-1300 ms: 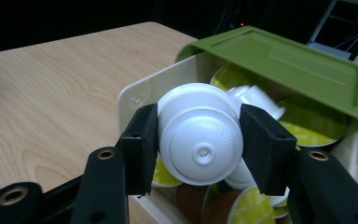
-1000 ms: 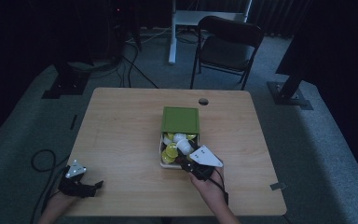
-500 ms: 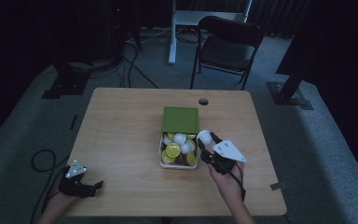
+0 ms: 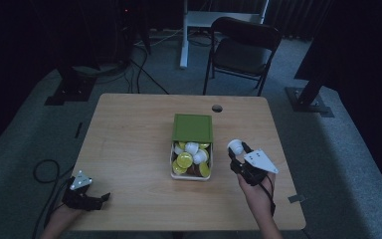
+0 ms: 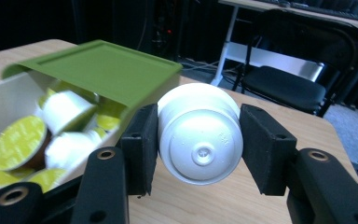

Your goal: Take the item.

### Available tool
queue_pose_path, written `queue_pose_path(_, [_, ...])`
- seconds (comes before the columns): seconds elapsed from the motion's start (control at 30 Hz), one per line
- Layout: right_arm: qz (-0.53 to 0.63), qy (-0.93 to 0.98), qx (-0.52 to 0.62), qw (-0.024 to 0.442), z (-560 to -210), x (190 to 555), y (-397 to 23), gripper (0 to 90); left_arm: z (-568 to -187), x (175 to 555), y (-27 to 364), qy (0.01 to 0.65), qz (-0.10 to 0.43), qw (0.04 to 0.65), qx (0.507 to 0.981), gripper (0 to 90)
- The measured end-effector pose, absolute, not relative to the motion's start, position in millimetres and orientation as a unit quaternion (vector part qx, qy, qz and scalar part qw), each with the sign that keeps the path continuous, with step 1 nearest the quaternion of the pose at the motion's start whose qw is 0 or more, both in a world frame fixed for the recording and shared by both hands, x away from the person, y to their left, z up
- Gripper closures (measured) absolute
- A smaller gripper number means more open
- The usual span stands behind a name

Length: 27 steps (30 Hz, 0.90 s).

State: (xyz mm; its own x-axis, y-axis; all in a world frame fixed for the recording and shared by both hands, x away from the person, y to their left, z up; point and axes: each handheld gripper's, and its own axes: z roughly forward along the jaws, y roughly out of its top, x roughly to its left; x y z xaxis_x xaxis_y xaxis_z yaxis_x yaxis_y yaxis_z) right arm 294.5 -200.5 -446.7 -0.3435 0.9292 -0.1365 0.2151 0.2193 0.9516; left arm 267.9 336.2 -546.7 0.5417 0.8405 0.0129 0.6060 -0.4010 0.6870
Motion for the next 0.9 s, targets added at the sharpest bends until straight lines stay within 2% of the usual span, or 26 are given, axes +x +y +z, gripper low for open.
queue_pose_path(0.9, [0.387,0.690,0.487,0.371,-509,313,-240,49.1,-547,268,336,0.443,0.183,0.322,0.817,1.2])
